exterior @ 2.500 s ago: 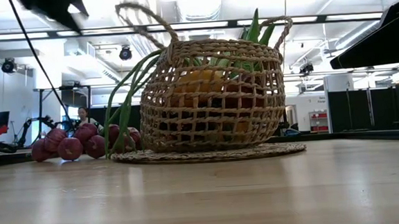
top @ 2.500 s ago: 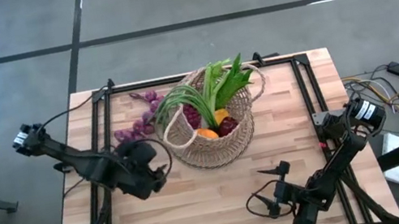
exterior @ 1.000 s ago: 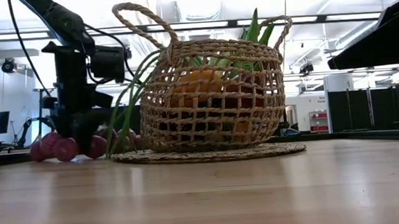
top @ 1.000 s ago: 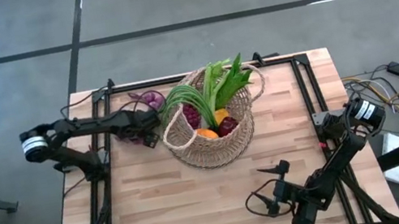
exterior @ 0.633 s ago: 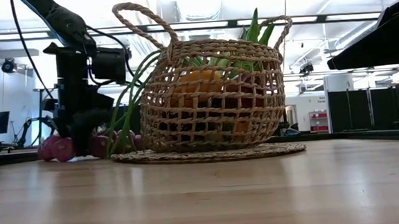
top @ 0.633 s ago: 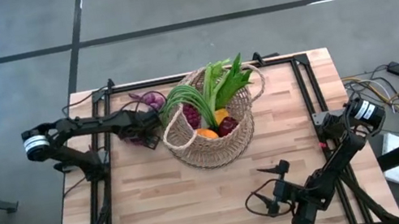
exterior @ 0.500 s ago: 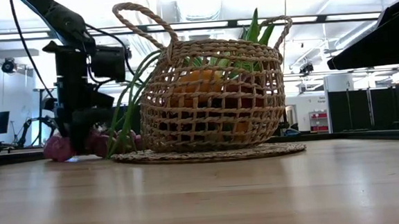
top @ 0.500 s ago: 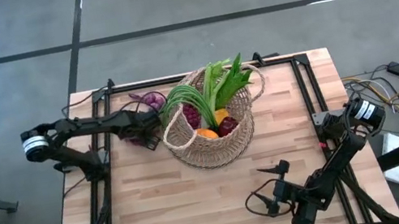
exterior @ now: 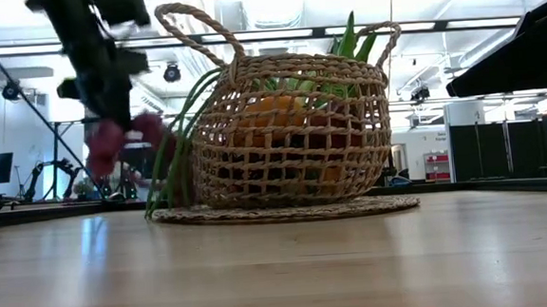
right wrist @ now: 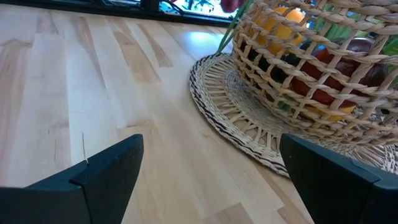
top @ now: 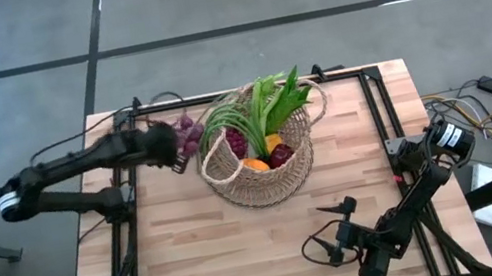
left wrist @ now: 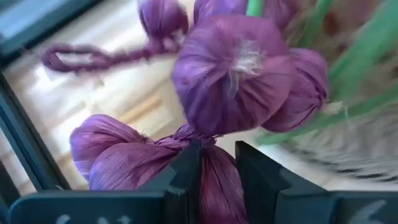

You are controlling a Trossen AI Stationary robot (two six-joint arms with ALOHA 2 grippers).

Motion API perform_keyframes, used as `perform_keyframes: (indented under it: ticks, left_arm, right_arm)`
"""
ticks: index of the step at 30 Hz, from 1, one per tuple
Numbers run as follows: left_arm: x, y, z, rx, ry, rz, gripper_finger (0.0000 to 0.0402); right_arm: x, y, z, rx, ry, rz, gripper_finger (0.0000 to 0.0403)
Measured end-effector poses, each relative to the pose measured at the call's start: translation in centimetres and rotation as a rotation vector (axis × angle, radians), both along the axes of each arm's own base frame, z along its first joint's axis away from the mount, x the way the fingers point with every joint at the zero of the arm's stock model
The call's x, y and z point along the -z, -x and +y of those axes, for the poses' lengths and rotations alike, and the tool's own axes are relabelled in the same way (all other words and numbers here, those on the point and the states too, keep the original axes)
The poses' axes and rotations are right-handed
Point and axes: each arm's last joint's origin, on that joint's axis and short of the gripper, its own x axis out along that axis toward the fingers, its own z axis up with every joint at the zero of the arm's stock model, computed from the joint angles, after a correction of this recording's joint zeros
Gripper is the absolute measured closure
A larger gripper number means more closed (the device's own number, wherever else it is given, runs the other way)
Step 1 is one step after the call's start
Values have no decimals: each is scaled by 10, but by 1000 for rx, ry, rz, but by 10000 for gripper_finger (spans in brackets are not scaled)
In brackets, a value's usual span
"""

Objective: Build produce basket
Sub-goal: Put the purple garlic into the basket

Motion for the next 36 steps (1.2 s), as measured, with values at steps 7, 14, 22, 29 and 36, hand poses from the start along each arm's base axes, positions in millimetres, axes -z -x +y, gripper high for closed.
perform_keyframes:
  ticks: [7, 14, 22, 29, 36]
  left_arm:
    - [-55, 26, -9, -1, -90, -250, 333]
    - [-97, 45, -17, 13, -141, -432, 332]
    - [-133, 47, -20, 105, -205, -692, 332]
    - [-150, 23, -24, 370, -193, -884, 332]
    - [-166, -15, -33, 644, -200, -1113, 332]
  right_arm:
    - [0, -1, -1, 5, -1, -1, 35]
    - [0, -2, -2, 7, -1, -1, 35]
    - [0, -2, -2, 10, 0, 0, 35]
    - [0, -2, -2, 9, 1, 0, 35]
    - [0, -2, -2, 9, 1, 0, 35]
